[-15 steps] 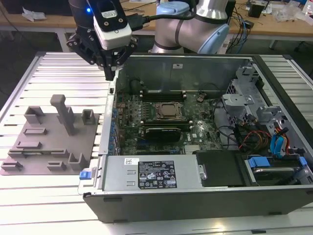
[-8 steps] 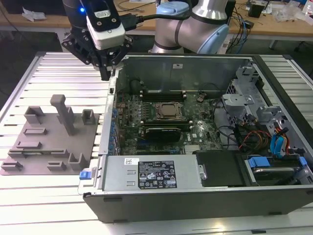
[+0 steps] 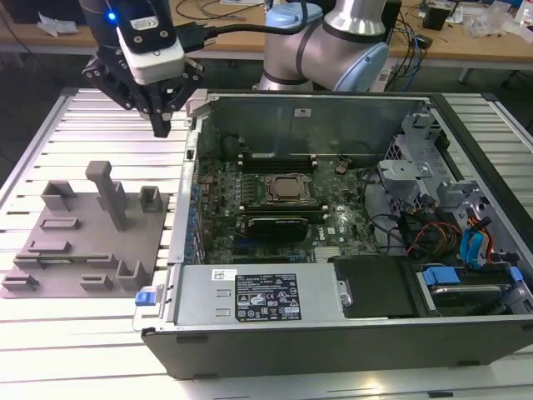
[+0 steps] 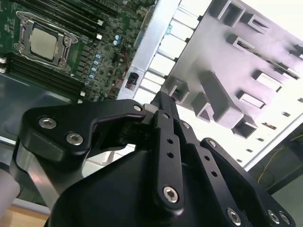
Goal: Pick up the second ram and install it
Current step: 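Reach for the second ram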
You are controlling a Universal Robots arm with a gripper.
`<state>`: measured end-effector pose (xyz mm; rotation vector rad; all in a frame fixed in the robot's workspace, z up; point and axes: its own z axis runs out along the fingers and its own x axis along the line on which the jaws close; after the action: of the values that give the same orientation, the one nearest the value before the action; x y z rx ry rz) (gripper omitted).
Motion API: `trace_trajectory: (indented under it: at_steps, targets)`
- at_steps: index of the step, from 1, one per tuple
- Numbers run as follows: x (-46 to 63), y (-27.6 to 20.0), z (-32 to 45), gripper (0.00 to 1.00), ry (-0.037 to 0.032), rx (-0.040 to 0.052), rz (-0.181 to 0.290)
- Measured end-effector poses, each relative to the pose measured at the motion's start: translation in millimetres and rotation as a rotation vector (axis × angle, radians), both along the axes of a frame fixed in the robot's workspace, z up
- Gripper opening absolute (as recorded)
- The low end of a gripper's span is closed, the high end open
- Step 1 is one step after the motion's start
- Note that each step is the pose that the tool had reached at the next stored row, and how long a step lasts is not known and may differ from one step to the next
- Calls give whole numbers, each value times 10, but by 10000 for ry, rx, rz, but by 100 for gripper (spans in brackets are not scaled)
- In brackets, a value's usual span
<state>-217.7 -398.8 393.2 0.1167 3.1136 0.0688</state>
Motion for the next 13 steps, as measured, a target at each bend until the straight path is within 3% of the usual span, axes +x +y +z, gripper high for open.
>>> trace_trajectory:
  at_steps: [13]
  targets:
    - [-374,0,-1,8,0,0,0]
